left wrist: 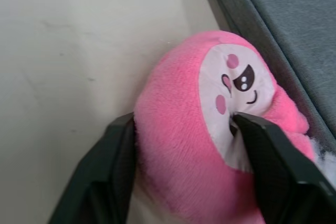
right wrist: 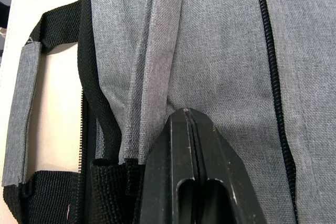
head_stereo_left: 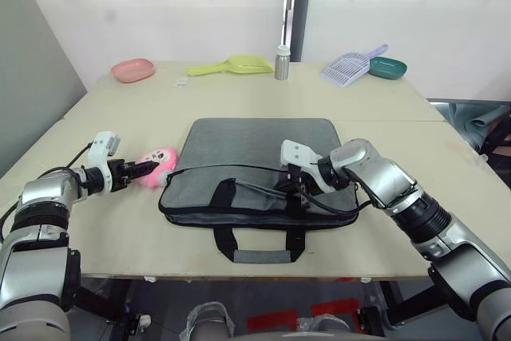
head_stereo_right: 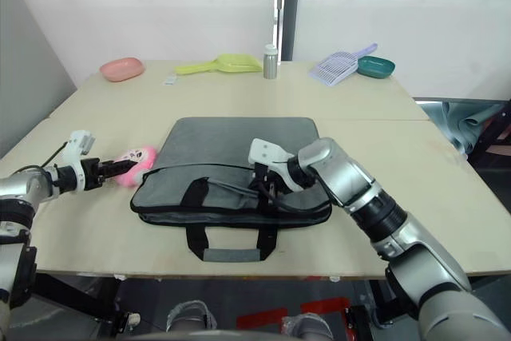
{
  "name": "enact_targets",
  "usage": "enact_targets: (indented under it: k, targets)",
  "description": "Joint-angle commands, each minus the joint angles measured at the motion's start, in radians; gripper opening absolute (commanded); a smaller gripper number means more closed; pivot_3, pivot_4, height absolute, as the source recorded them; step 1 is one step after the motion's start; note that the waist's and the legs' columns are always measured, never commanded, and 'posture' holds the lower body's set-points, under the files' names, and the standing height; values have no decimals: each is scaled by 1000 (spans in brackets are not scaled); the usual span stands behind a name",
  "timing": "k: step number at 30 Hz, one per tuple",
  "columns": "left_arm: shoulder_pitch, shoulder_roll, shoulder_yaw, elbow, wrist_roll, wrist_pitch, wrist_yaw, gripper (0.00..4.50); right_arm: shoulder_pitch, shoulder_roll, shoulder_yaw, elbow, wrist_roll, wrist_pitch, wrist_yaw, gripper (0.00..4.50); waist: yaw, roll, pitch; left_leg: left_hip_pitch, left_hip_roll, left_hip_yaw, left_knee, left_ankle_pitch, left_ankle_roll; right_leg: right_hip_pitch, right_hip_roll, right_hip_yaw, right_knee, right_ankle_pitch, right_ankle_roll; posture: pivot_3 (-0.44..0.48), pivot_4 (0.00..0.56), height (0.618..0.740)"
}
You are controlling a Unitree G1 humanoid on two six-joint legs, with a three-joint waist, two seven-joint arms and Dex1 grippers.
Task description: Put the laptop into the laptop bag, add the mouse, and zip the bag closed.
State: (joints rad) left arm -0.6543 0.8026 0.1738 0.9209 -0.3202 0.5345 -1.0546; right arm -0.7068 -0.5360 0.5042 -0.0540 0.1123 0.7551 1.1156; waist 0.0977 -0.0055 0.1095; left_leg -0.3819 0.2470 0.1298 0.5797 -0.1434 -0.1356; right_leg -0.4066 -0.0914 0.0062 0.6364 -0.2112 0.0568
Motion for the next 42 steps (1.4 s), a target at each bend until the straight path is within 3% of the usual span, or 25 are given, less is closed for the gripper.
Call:
enact_targets:
  k: [1,4,5,10,14,23,37,42]
  targets:
    - [57,-6,-13,-111,-5,42,-32,1183,48,-9,35,45,-30,55,-32,0,0,1,0,0,0,0,0,0,0,0,0,0,0,0,0,0,150,740]
    - [141,-9,9,-275,-41,103,-30,186,60,-18,48,44,-37,56,-30,0,-1,2,-1,1,0,0,0,0,0,2,0,0,-1,0,0,0,150,740]
    - [169,-10,23,-333,-59,131,-17,65,71,-28,62,38,-42,45,-21,0,-1,2,-1,2,0,0,-1,0,0,3,-1,0,-2,0,0,0,150,740]
    - [307,-31,152,-634,-189,273,68,65,126,-6,62,133,-61,-117,-32,0,-4,0,-6,1,0,0,-4,0,0,3,-1,-1,-6,0,0,0,150,740]
    - [368,-42,233,-766,-259,357,130,65,164,24,26,206,-42,-188,-19,0,-13,0,-7,1,0,0,-5,0,0,3,0,-2,-7,0,0,0,150,740]
    - [450,-8,319,-829,-316,424,181,65,228,75,-23,324,-11,-240,9,0,-30,0,-15,2,0,0,-17,-1,-1,3,1,-3,-12,-1,1,0,150,740]
    - [600,71,287,-826,-305,402,105,65,176,69,-17,371,-49,-244,6,0,-45,2,-23,2,0,1,-24,-1,-1,4,1,-4,-25,-1,1,0,150,740]
    - [663,69,288,-774,-292,384,88,65,176,73,-9,377,-52,-246,3,0,-43,3,-23,8,-1,2,-30,-1,-1,4,1,-4,-26,-8,13,0,150,740]
